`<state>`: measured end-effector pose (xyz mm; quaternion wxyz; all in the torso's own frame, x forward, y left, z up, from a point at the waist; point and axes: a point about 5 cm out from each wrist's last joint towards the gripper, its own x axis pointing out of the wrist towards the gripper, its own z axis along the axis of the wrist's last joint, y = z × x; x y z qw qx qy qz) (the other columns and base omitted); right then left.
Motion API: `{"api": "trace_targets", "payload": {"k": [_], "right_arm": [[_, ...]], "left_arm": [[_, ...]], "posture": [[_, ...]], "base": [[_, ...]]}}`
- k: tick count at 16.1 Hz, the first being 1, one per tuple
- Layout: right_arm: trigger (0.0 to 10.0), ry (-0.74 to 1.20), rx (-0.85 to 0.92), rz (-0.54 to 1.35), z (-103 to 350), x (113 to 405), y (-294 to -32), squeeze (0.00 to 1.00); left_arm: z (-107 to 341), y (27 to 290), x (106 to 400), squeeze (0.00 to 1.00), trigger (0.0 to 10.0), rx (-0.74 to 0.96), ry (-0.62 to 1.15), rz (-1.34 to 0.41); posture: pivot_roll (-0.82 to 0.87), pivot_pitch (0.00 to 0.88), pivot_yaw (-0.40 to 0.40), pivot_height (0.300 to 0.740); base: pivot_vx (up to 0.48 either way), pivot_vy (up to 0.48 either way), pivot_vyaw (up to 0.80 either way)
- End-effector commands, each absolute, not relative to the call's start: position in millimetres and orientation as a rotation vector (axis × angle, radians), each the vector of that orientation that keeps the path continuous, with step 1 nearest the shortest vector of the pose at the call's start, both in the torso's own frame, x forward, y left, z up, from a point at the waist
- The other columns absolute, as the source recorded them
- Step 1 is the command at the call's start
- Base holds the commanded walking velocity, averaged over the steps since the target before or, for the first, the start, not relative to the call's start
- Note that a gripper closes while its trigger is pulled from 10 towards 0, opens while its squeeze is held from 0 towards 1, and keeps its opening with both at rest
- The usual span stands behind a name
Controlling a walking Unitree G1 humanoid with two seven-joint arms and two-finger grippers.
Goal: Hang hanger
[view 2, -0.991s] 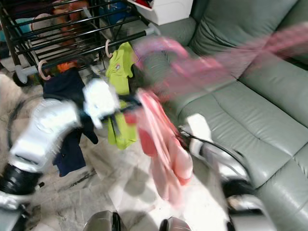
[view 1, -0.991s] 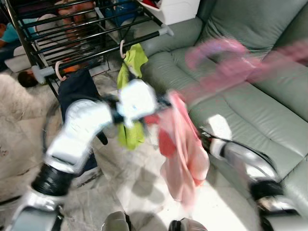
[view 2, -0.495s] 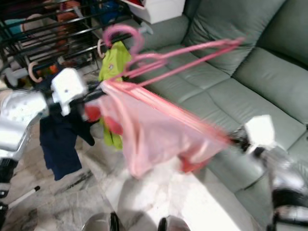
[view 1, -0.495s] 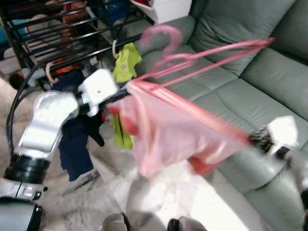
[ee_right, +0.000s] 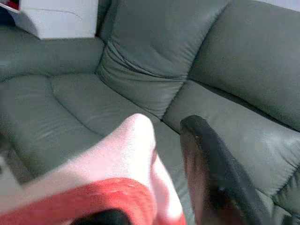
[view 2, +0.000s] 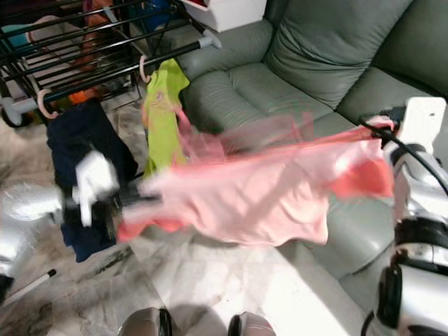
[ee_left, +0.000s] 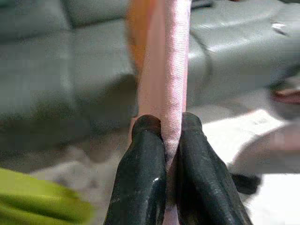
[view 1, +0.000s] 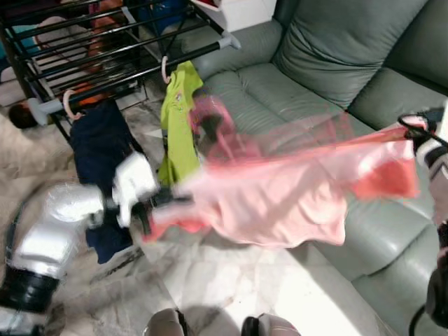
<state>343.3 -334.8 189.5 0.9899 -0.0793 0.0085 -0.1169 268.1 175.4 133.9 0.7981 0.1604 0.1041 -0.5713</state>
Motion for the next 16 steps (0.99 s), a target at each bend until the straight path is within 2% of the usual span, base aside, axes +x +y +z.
{"api": "trace_targets", "payload": {"k": [1, 3, 5, 7, 9, 12, 15, 16], "right_arm": [[0.0, 0.003, -0.161, -0.251, 193, 346, -335, 0.00], [0.0, 0.004, -0.161, -0.234, 193, 349, -329, 0.00], [0.0, 0.005, -0.170, -0.212, 191, 351, -325, 0.00], [0.0, 0.009, -0.160, -0.184, 188, 352, -320, 0.00], [0.0, 0.000, -0.155, -0.145, 188, 355, -311, 0.00], [0.0, -0.011, -0.151, -0.105, 189, 359, -302, 0.00], [0.0, -0.058, -0.138, -0.055, 198, 370, -281, 0.00], [0.0, -0.081, -0.165, 0.003, 202, 375, -265, 0.00]], "left_arm": [[132, 179, 267, 0.00, 0.0, 0.391, 0.247, -1.252], [121, 177, 264, 0.00, 0.0, 0.425, 0.303, -1.299], [117, 174, 271, 0.00, 0.0, 0.442, 0.299, -1.262], [103, 180, 287, 0.00, 0.0, 0.603, 0.346, -1.127], [99, 183, 302, 0.00, 0.0, 0.593, 0.343, -0.988], [87, 184, 306, 0.00, 0.0, 0.628, 0.373, -0.926], [71, 182, 308, 0.00, 0.0, 0.642, 0.415, -0.853], [71, 173, 311, 0.00, 0.0, 0.601, 0.381, -0.841]], "posture": [[-0.03, 0.046, -0.040, 0.740], [-0.04, 0.048, -0.043, 0.740], [-0.04, 0.048, -0.043, 0.740], [-0.06, 0.049, -0.038, 0.740], [-0.06, 0.055, -0.035, 0.740], [-0.06, 0.055, -0.033, 0.740], [-0.06, 0.053, -0.030, 0.740], [-0.06, 0.053, -0.030, 0.740]], "base": [[0.000, 0.000, 0.00], [0.000, 0.000, 0.00], [0.000, 0.000, 0.00], [0.000, 0.000, 0.00], [0.000, 0.000, 0.00], [0.000, 0.000, 0.00], [0.000, 0.000, 0.00], [0.000, 0.000, 0.00]]}}
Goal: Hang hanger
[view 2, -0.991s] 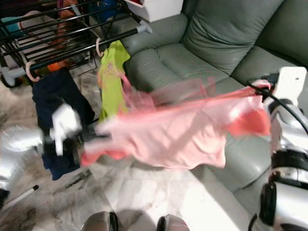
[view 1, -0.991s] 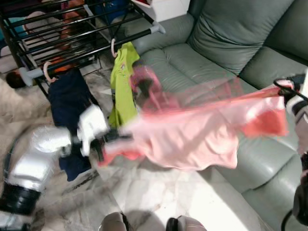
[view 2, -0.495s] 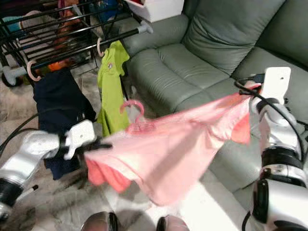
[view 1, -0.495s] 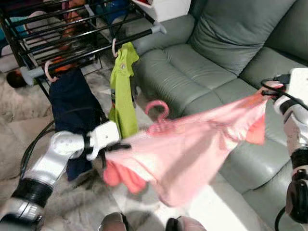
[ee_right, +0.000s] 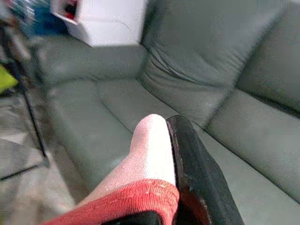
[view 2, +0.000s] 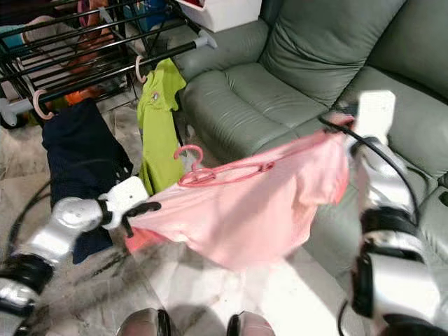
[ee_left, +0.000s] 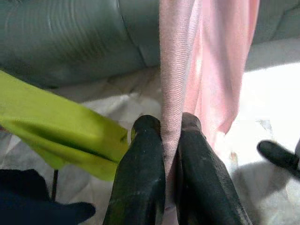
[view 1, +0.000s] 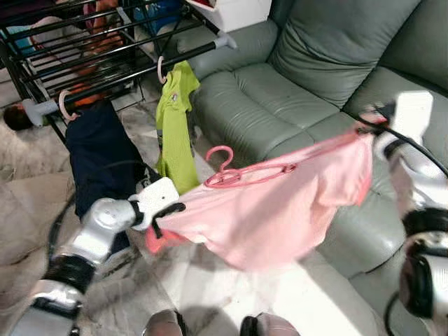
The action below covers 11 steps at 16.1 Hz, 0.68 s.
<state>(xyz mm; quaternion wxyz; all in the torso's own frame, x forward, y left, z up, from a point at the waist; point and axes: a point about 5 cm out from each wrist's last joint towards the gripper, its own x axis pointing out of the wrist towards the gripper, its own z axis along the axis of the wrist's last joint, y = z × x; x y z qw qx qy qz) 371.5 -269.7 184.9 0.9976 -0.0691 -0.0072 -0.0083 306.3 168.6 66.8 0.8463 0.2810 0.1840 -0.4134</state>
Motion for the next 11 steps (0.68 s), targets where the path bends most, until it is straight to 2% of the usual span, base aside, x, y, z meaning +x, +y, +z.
{"api": "trace_targets", "payload": {"k": [1, 2, 5, 7, 8, 10, 11], "right_arm": [[0.0, -0.086, -0.180, 0.016, 203, 376, -261, 0.00], [0.0, -0.081, -0.204, 0.042, 201, 379, -253, 0.00], [0.0, -0.006, -0.238, 0.001, 181, 375, -261, 0.00], [0.0, 0.044, -0.238, -0.010, 165, 368, -267, 0.00], [0.0, 0.068, -0.312, -0.009, 158, 364, -271, 0.00], [0.0, 0.133, -0.305, -0.077, 145, 353, -291, 0.00], [0.0, 0.135, -0.278, -0.115, 144, 351, -298, 0.00]], "left_arm": [[73, 169, 311, 0.00, 0.0, 0.559, 0.372, -0.843], [81, 157, 313, 0.00, 0.0, 0.475, 0.323, -0.881], [102, 147, 312, 0.00, 0.0, 0.274, 0.215, -0.953], [95, 162, 313, 0.00, 0.0, 0.338, 0.252, -0.911], [97, 164, 309, 0.00, 0.0, 0.299, 0.239, -0.940], [103, 174, 304, 0.00, 0.0, 0.249, 0.237, -0.954], [99, 182, 303, 0.00, 0.0, 0.311, 0.262, -0.938]], "posture": [[-0.06, 0.053, -0.030, 0.740], [-0.06, 0.062, -0.032, 0.740], [-0.06, 0.066, -0.035, 0.740], [-0.06, 0.066, -0.035, 0.740], [-0.06, 0.066, -0.033, 0.740], [-0.06, 0.066, -0.033, 0.740], [-0.06, 0.068, -0.033, 0.740]], "base": [[0.000, 0.000, 0.00], [0.000, 0.000, 0.00], [0.000, 0.000, 0.00], [0.000, 0.000, 0.00], [0.000, 0.000, 0.00], [0.000, 0.000, 0.00], [0.000, 0.000, 0.00]]}}
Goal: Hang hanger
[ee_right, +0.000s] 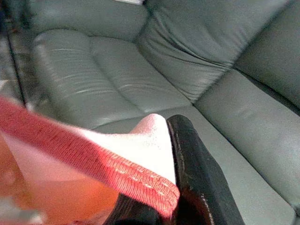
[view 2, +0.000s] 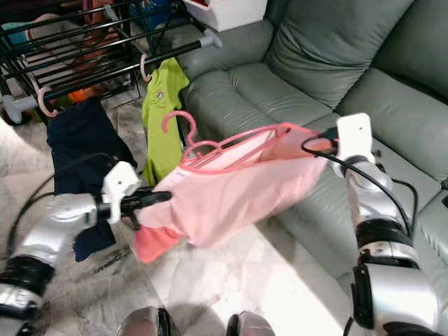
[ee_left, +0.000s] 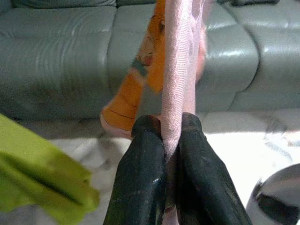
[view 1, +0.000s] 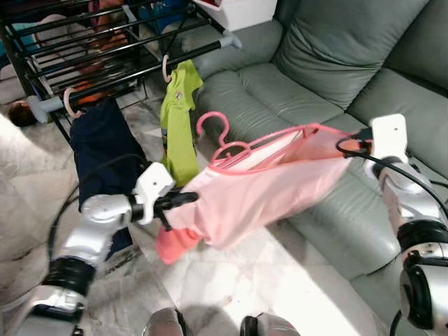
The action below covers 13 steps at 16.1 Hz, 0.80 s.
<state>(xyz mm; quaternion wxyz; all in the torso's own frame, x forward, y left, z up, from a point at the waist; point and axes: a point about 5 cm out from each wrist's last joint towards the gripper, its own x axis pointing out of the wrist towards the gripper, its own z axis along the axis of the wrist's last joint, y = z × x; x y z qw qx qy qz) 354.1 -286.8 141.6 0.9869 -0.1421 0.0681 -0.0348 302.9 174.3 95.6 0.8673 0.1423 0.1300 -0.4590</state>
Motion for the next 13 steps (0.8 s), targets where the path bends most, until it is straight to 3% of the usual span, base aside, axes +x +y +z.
{"api": "trace_targets", "payload": {"k": [1, 4, 6, 8, 10, 11, 13], "right_arm": [[0.0, 0.134, -0.270, -0.124, 144, 351, -299, 0.00], [0.0, 0.098, -0.259, -0.125, 149, 357, -290, 0.00], [0.0, 0.047, -0.193, -0.127, 158, 369, -269, 0.00], [0.0, 0.019, -0.142, -0.123, 164, 376, -254, 0.00], [0.0, -0.033, -0.070, -0.066, 175, 388, -217, 0.00], [0.0, -0.083, -0.007, 0.000, 190, 397, -181, 0.00], [0.0, -0.103, 0.026, 0.055, 199, 401, -160, 0.00]], "left_arm": [[98, 184, 302, 0.00, 0.0, 0.324, 0.271, -0.941], [88, 184, 296, 0.00, 0.0, 0.440, 0.306, -0.981], [78, 173, 304, 0.00, 0.0, 0.568, 0.323, -0.904], [74, 164, 310, 0.00, 0.0, 0.561, 0.315, -0.845], [69, 146, 319, 0.00, 0.0, 0.536, 0.301, -0.775], [63, 142, 331, 0.00, 0.0, 0.469, 0.342, -0.626], [64, 146, 341, 0.00, 0.0, 0.441, 0.365, -0.497]], "posture": [[-0.06, 0.068, -0.033, 0.740], [-0.05, 0.064, -0.030, 0.740], [-0.06, 0.054, -0.032, 0.740], [-0.06, 0.054, -0.032, 0.740], [-0.06, 0.040, -0.034, 0.740], [-0.06, 0.040, -0.034, 0.740], [-0.06, 0.032, -0.036, 0.740]], "base": [[0.000, 0.000, 0.00], [0.000, 0.000, 0.00], [0.000, 0.000, 0.00], [0.000, 0.000, 0.00], [0.000, 0.000, 0.00], [0.000, 0.000, 0.00], [0.000, 0.000, 0.00]]}}
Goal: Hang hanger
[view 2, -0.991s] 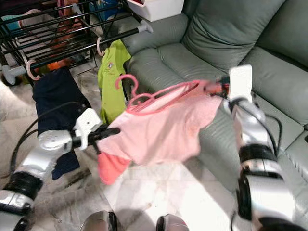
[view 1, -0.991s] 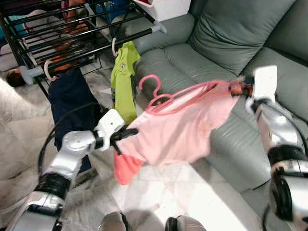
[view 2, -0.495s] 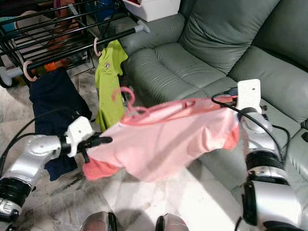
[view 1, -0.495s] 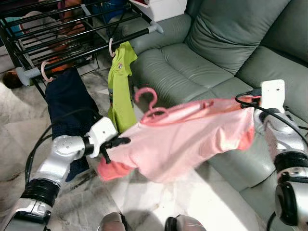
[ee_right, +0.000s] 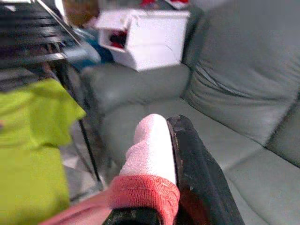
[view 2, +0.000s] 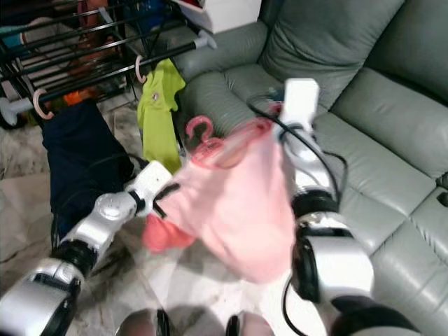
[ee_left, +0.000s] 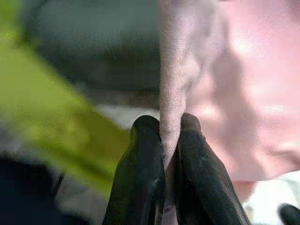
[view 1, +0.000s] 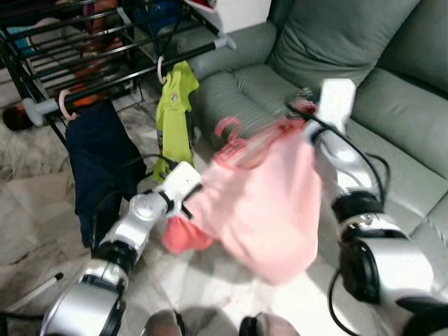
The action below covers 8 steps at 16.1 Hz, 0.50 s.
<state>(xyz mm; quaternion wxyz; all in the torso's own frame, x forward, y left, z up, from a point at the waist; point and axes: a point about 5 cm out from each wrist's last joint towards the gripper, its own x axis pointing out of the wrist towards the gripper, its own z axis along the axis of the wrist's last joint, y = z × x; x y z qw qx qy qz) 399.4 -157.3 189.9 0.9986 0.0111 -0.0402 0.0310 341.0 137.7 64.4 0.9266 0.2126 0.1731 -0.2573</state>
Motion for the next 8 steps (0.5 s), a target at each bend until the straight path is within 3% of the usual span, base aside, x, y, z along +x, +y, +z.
{"api": "trace_targets", "payload": {"k": [1, 6, 7, 8], "right_arm": [[0.0, -0.115, 0.036, 0.091, 204, 402, -150, 0.00], [0.0, -0.030, -0.013, 0.393, 182, 386, -112, 0.00], [0.0, 0.054, -0.047, 0.659, 161, 365, -87, 0.00], [0.0, 0.085, -0.057, 0.751, 155, 356, -79, 0.00]], "left_arm": [[68, 148, 348, 0.00, 0.0, 0.399, 0.368, -0.411], [73, 173, 358, 0.00, 0.0, 0.230, 0.385, -0.112], [75, 182, 359, 0.00, 0.0, 0.137, 0.399, -0.027], [75, 184, 360, 0.00, 0.0, 0.106, 0.406, -0.011]], "posture": [[-0.06, 0.032, -0.036, 0.740], [-0.07, 0.028, -0.033, 0.740], [-0.07, 0.040, -0.031, 0.740], [-0.07, 0.040, -0.031, 0.740]], "base": [[0.000, 0.000, 0.00], [0.000, 0.000, 0.00], [0.000, 0.000, 0.00], [0.000, 0.000, 0.00]]}}
